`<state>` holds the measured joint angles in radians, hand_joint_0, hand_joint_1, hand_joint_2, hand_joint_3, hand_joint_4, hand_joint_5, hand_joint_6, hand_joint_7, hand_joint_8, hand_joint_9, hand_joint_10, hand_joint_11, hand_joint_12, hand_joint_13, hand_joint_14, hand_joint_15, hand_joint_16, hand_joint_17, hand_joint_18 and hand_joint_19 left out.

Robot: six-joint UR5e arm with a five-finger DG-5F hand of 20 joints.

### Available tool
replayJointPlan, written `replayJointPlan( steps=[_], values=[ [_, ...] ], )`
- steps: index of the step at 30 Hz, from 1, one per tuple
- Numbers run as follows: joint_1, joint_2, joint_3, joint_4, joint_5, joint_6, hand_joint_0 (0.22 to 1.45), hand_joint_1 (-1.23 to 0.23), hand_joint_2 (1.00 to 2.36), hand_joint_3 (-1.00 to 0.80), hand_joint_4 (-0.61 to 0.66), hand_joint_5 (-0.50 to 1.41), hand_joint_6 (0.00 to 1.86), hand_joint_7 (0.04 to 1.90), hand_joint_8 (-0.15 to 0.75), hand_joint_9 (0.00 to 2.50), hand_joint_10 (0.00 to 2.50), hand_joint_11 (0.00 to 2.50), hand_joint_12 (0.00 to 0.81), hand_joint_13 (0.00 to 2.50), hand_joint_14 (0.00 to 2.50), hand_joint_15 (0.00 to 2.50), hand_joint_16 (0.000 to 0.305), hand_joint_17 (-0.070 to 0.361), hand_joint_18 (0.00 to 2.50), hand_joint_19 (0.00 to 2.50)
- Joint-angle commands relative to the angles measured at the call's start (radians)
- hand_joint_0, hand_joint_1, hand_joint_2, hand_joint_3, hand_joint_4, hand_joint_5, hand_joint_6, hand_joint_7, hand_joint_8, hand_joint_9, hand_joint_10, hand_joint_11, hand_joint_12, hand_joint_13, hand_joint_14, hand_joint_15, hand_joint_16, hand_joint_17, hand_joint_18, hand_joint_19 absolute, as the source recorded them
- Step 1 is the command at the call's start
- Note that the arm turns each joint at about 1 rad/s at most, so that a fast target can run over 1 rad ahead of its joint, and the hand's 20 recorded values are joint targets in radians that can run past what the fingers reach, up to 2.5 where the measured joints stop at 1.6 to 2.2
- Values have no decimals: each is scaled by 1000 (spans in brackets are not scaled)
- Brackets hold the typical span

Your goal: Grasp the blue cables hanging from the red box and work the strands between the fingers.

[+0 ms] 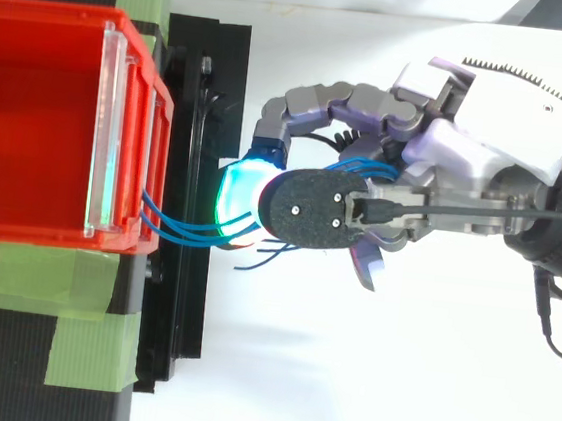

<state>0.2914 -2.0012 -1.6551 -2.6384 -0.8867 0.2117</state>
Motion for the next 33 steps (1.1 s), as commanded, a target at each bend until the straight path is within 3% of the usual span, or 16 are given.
replayJointPlan(
  steps=[1, 12, 15, 17, 19, 22, 25, 33],
  values=[
    [0, 1, 0, 0, 0, -2, 894, -648, 1019, -532, 110, 76, 810, 1129, 499, 1881, 2500, 2500, 704, 2081, 2500, 1737, 286, 215, 2500, 727],
    [0, -1, 0, 0, 0, -2, 910, -689, 1024, -216, 121, 48, 923, 1062, 499, 1881, 2500, 2500, 704, 2081, 2500, 1737, 286, 215, 2500, 727],
    [-2, -1, 0, 0, 0, -8, 914, -690, 1024, -217, 129, 35, 956, 1048, 499, 1881, 2500, 2500, 704, 2081, 2500, 1737, 286, 215, 2500, 727],
    [0, -1, 0, 0, 0, -11, 899, -692, 1023, -317, 127, 26, 959, 1061, 499, 1881, 2500, 2500, 704, 2081, 2500, 1737, 286, 215, 2500, 727],
    [0, -1, 0, 0, 0, -17, 856, -687, 1017, -580, 133, 20, 941, 1081, 499, 1881, 2500, 2500, 704, 2081, 2500, 1737, 286, 215, 2500, 727],
    [0, -1, 0, 0, 0, -17, 823, -687, 1010, -768, 142, 16, 942, 1075, 499, 1881, 2500, 2500, 704, 2081, 2500, 1737, 286, 215, 2500, 727],
    [0, -1, 0, 0, 0, -17, 813, -688, 1006, -841, 154, 10, 931, 1074, 499, 1881, 2500, 2500, 704, 2081, 2500, 1737, 286, 215, 2500, 727],
    [0, -1, 0, 0, 0, -35, 806, -707, 1007, -831, 159, -18, 953, 1066, 499, 1881, 2500, 2500, 704, 2081, 2500, 1737, 286, 215, 2500, 727]
  ],
)
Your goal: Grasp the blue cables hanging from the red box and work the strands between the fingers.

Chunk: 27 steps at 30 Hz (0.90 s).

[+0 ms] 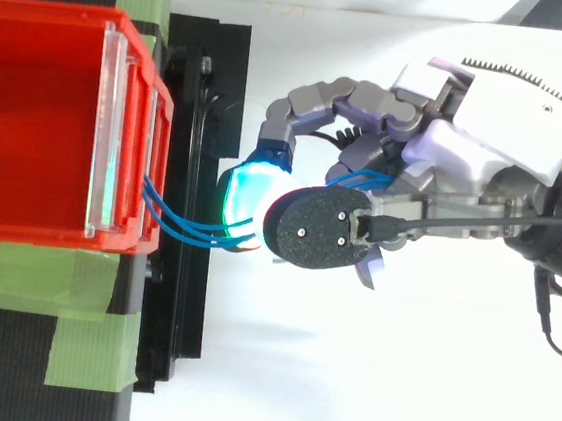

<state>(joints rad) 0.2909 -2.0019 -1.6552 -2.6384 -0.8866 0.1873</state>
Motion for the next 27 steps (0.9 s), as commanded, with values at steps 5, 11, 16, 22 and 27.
replayJointPlan(
  steps=[5, 11, 16, 22, 27],
  values=[
    [1, 0, 0, 0, 0, -58, 839, -730, 1012, -750, 157, -45, 989, 1057, 499, 1881, 2500, 2500, 704, 2081, 2500, 1737, 286, 215, 2500, 727],
    [-1, 0, 0, 0, 0, -58, 847, -746, 1009, -794, 163, -86, 1045, 1019, 499, 1881, 2500, 2500, 704, 2081, 2500, 1737, 286, 215, 2500, 727],
    [1, 0, 0, 0, 0, -62, 891, -744, 1011, -745, 162, -88, 1118, 998, 499, 1881, 2500, 2500, 704, 2081, 2500, 1737, 286, 215, 2500, 727],
    [1, 0, 0, 2, 0, -68, 895, -692, 1023, -414, 155, -81, 1183, 985, 499, 1881, 2500, 2500, 704, 2081, 2500, 1737, 286, 215, 2500, 727],
    [1, 0, 0, 3, 0, -69, 879, -658, 1023, -222, 164, -62, 1175, 988, 499, 1881, 2500, 2500, 704, 2081, 2500, 1737, 286, 215, 2500, 727]
  ],
)
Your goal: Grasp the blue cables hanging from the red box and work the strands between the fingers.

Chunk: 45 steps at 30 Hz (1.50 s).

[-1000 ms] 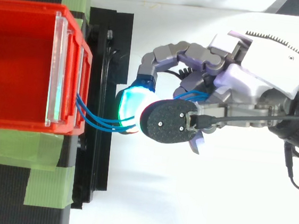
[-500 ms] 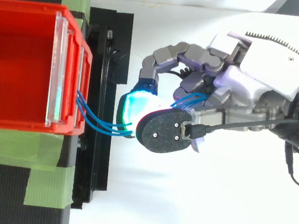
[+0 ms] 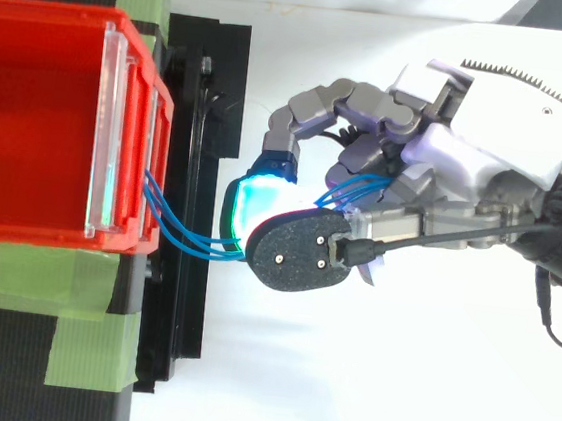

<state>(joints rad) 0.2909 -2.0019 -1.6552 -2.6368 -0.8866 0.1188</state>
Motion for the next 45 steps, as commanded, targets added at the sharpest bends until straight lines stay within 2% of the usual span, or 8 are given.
replayJointPlan(
  steps=[1, 15, 25, 30, 32, 34, 36, 45],
  values=[
    [-1, 0, 0, 1, 0, -1, 877, -650, 1022, -183, 172, -59, 1181, 972, 499, 1881, 2500, 2500, 704, 2081, 2500, 1737, 286, 215, 2500, 727],
    [1, 0, 0, 1, 0, -2, 963, -618, 1008, 84, 133, 189, 656, 1150, 499, 1881, 2500, 2500, 704, 2081, 2500, 1737, 286, 215, 2500, 727],
    [1, 0, 0, 1, 0, -4, 933, -731, 1021, -174, 141, -54, 1195, 1020, 499, 1881, 2500, 2500, 704, 2081, 2500, 1737, 286, 215, 2500, 727],
    [1, 0, 0, 1, 0, -15, 995, -694, 1005, 99, 129, -71, 1364, 927, 499, 1881, 2500, 2500, 704, 2081, 2500, 1737, 286, 215, 2500, 727],
    [1, 0, 0, 3, 0, -16, 925, -613, 1258, 65, 154, 46, 1229, 991, 499, 1881, 2500, 2500, 704, 2081, 2500, 1737, 286, 215, 2500, 727],
    [1, 0, 0, 3, 0, -18, 911, -560, 1331, 34, 187, 412, 361, 1365, 499, 1881, 2500, 2500, 704, 2081, 2500, 1737, 286, 215, 2500, 727],
    [-1, 0, 0, 3, 0, -18, 924, -541, 1311, -1, 287, 574, 7, 1423, 499, 1881, 2500, 2500, 704, 2081, 2500, 1737, 286, 215, 2500, 727],
    [-1, 0, 0, 3, 0, -18, 1127, -633, 1003, 260, 179, 618, 81, 1564, 499, 1881, 2500, 2500, 704, 2081, 2500, 1737, 286, 215, 2500, 727]
  ],
)
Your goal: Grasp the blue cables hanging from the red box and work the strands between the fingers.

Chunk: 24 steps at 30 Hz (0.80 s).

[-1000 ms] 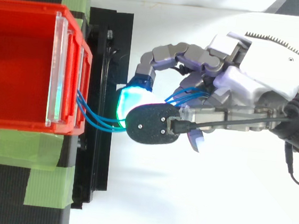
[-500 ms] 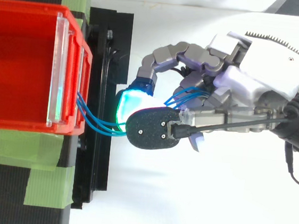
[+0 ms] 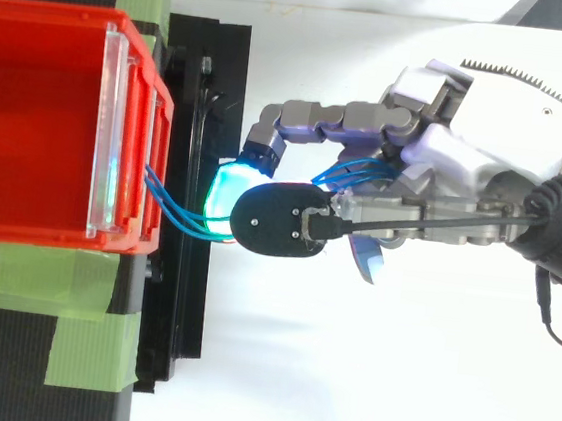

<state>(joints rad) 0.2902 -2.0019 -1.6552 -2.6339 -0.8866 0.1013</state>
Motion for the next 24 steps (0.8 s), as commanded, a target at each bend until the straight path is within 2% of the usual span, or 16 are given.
replayJointPlan(
  steps=[1, 2, 3, 6, 7, 10, 11, 14, 16, 17, 18, 19, 20, 21, 22, 24],
  values=[
    [0, 0, 0, 0, 0, 0, 1134, -645, 1004, 279, 173, 428, 632, 1291, 499, 1881, 2500, 2500, 704, 2081, 2500, 1737, 286, 215, 2500, 727],
    [0, 0, 0, 0, 0, 0, 1139, -655, 1004, 285, 163, 378, 741, 1264, 499, 1881, 2500, 2500, 704, 2081, 2500, 1737, 286, 215, 2500, 727],
    [0, 0, 0, 0, 0, 0, 1140, -660, 1002, 296, 152, 205, 1094, 1127, 499, 1881, 2500, 2500, 704, 2081, 2500, 1737, 286, 215, 2500, 727],
    [0, 0, 0, 0, 0, -2, 1017, -781, 1005, 239, 209, -33, 1385, 986, 499, 1881, 2500, 2500, 704, 2081, 2500, 1737, 286, 215, 2500, 727],
    [0, 0, 0, 0, 0, -3, 916, -796, 1015, -70, 197, -67, 1399, 1025, 499, 1881, 2500, 2500, 704, 2081, 2500, 1737, 286, 215, 2500, 727],
    [0, 0, 0, 2, 0, -11, 882, -790, 1018, -381, 171, -83, 1414, 1065, 499, 1881, 2500, 2500, 704, 2081, 2500, 1737, 286, 215, 2500, 727],
    [0, 0, 0, 2, 0, -12, 892, -783, 1019, -345, 150, -82, 1422, 1063, 499, 1881, 2500, 2500, 704, 2081, 2500, 1737, 286, 215, 2500, 727],
    [0, 0, 0, 6, 0, -17, 1007, -762, 1004, 24, 100, -80, 1455, 1042, 499, 1881, 2500, 2500, 704, 2081, 2500, 1737, 286, 215, 2500, 727],
    [0, 0, 0, 8, 0, -17, 997, -736, 1091, -25, 87, -72, 1420, 1054, 499, 1881, 2500, 2500, 704, 2081, 2500, 1737, 286, 215, 2500, 727],
    [0, 0, 0, 8, 0, -17, 938, -694, 1239, -87, 130, -55, 1392, 1046, 499, 1881, 2500, 2500, 704, 2081, 2500, 1737, 286, 215, 2500, 727],
    [0, 0, 0, 8, 0, -17, 882, -569, 1351, -202, 193, 51, 1077, 1120, 499, 1881, 2500, 2500, 704, 2081, 2500, 1737, 286, 215, 2500, 727],
    [0, 0, 0, 8, 0, -17, 975, -579, 1045, -172, 229, 182, 659, 1198, 499, 1881, 2500, 2500, 704, 2081, 2500, 1737, 286, 215, 2500, 727],
    [0, 0, 0, 8, 0, -17, 988, -573, 1000, -196, 230, 257, 423, 1299, 499, 1881, 2500, 2500, 704, 2081, 2500, 1737, 286, 215, 2500, 727],
    [0, 0, 0, 8, 0, -17, 952, -526, 1010, -354, 244, 326, 168, 1396, 499, 1881, 2500, 2500, 704, 2081, 2500, 1737, 286, 215, 2500, 727],
    [0, 0, 0, 8, 0, -17, 944, -513, 1011, -427, 262, 349, 88, 1418, 499, 1881, 2500, 2500, 704, 2081, 2500, 1737, 286, 215, 2500, 727],
    [0, 0, 0, 8, 0, -17, 946, -508, 1013, -406, 266, 371, 15, 1444, 499, 1881, 2500, 2500, 704, 2081, 2500, 1737, 286, 215, 2500, 727]
  ],
)
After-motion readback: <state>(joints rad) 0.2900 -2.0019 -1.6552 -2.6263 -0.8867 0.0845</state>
